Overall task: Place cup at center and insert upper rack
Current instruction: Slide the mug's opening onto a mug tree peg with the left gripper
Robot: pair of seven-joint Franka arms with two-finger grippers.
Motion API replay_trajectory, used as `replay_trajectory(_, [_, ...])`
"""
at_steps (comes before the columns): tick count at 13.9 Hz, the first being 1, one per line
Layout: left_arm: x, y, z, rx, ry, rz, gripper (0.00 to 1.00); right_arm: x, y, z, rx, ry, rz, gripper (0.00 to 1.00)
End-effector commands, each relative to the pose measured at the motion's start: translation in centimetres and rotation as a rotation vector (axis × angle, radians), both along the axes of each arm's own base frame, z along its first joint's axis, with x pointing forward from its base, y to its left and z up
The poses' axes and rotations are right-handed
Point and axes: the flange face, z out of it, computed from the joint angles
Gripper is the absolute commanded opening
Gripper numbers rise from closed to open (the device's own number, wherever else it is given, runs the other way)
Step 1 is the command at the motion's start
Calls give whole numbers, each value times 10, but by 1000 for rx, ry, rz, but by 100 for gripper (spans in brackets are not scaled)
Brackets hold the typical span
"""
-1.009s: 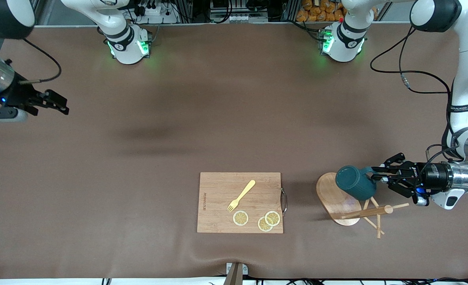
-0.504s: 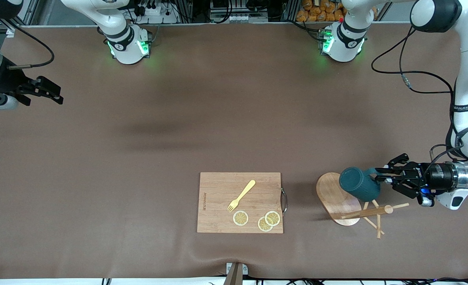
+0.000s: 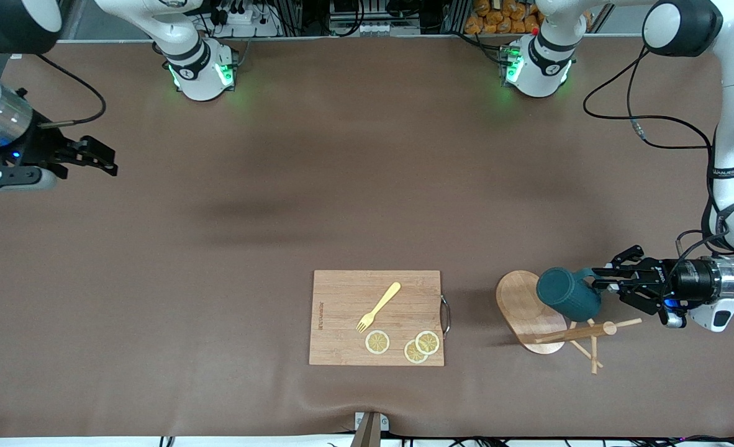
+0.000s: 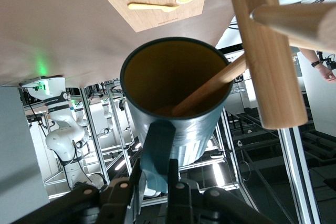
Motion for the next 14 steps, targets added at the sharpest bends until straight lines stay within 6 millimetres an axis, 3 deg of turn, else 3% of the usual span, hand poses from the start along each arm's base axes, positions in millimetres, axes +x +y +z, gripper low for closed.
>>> replay_trajectory(1, [6, 3, 1, 14, -21, 5, 0, 2, 11, 14, -1, -23, -4, 100])
replay_trajectory(6, [10, 4, 0, 29, -26, 34, 0, 0, 30, 13, -2, -21, -44, 100])
replay_trajectory(11, [11, 4, -6, 28, -54, 42, 0, 2, 29, 11, -1, -33, -49, 100])
replay_trajectory(14, [13, -11, -9, 10, -47, 28, 21, 2, 29, 11, -2, -33, -48, 100])
